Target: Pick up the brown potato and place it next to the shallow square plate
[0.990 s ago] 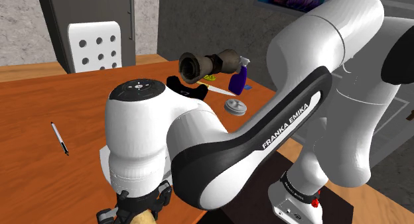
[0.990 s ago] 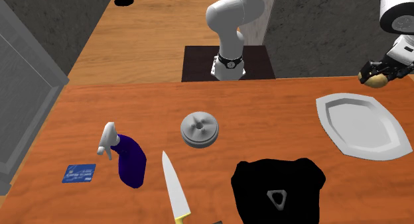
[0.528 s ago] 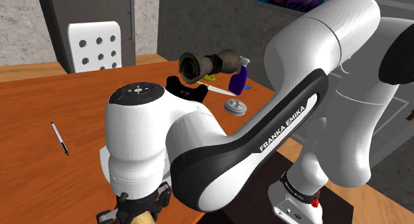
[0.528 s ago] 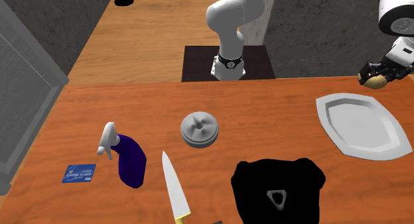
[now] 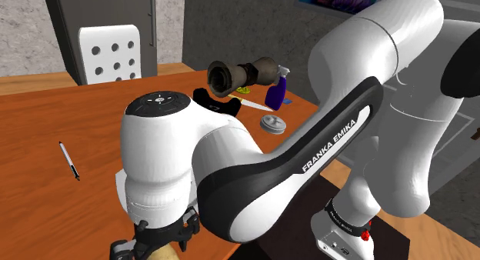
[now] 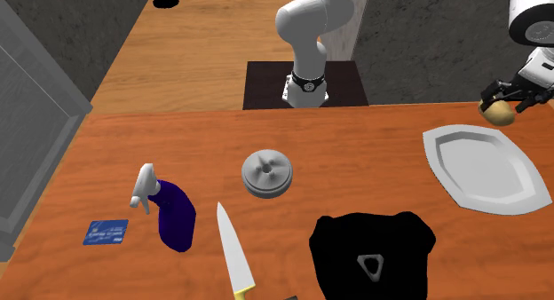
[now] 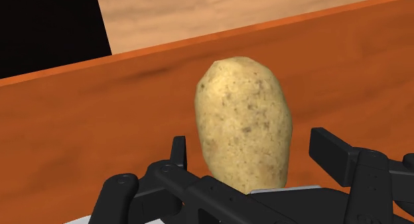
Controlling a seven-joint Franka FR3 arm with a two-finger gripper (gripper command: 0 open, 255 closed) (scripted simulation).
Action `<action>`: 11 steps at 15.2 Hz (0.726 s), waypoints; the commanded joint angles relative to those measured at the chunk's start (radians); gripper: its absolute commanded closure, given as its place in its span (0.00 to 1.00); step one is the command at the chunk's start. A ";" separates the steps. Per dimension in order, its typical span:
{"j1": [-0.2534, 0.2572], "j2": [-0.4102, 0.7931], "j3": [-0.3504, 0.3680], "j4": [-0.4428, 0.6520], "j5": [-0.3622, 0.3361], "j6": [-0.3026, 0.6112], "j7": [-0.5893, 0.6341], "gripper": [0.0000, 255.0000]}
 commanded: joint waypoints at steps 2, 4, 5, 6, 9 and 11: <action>-0.017 -0.055 0.010 0.030 0.036 -0.077 -0.024 0.00; -0.021 -0.069 0.011 0.042 0.046 -0.102 -0.031 0.00; -0.021 -0.069 0.011 0.042 0.046 -0.101 -0.031 0.00; -0.020 -0.069 0.011 0.042 0.046 -0.102 -0.031 0.00; -0.020 -0.069 0.011 0.042 0.046 -0.102 -0.031 0.00; -0.020 -0.069 0.011 0.041 0.046 -0.101 -0.031 0.00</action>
